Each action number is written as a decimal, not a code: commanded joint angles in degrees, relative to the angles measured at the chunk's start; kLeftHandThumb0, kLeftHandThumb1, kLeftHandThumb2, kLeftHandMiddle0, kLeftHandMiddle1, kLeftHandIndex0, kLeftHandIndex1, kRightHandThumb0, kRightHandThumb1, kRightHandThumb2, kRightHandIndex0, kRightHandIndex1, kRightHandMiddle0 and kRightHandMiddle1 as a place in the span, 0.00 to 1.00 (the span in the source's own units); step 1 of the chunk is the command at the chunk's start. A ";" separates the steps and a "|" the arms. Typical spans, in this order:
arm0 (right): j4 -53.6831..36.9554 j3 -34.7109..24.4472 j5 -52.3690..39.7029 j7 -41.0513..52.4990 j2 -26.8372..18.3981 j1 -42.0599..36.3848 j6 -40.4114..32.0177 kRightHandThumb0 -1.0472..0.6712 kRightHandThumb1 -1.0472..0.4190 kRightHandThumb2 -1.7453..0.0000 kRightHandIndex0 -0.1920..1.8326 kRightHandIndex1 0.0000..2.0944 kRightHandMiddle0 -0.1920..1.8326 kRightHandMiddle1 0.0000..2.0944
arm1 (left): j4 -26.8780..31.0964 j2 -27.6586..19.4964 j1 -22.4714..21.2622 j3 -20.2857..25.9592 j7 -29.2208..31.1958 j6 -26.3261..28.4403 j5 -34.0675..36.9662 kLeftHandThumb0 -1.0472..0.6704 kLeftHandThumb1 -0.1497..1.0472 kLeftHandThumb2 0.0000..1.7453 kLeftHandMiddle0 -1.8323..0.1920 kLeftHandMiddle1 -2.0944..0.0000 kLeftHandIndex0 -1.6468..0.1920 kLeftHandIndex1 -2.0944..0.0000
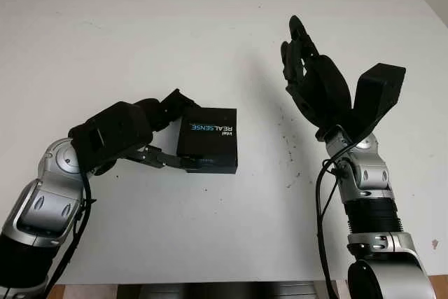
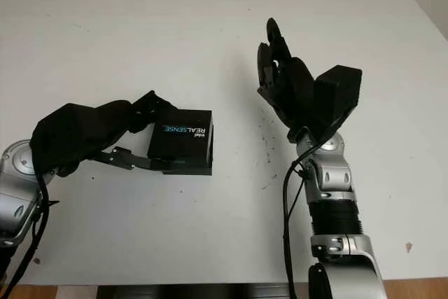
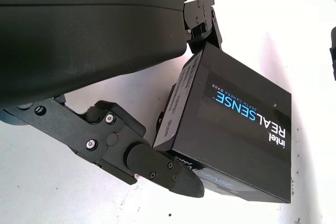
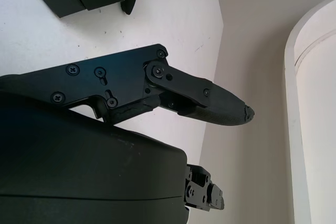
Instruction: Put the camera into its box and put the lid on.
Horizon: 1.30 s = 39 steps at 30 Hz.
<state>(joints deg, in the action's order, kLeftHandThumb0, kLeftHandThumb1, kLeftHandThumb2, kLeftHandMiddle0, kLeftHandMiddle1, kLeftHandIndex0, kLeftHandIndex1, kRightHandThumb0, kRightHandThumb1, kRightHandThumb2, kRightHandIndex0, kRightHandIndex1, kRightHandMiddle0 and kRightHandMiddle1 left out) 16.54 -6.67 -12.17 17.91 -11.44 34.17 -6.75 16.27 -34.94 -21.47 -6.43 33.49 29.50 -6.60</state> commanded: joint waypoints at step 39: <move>-0.87 0.13 0.05 -0.48 0.40 -0.28 0.29 0.19 0.00 0.60 0.00 0.00 0.00 0.00 | 3.03 1.99 2.60 0.23 -1.69 4.02 3.32 0.38 1.00 0.14 0.83 0.97 0.79 0.20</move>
<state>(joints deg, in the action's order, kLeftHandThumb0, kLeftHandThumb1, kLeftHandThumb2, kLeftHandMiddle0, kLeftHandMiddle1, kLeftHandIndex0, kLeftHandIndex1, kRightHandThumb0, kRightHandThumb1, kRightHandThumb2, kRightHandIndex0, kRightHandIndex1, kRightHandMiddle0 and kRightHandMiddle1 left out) 16.54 -6.61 -12.15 17.50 -11.21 34.11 -6.75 18.80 -32.80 -20.14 -5.74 31.57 33.33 -3.37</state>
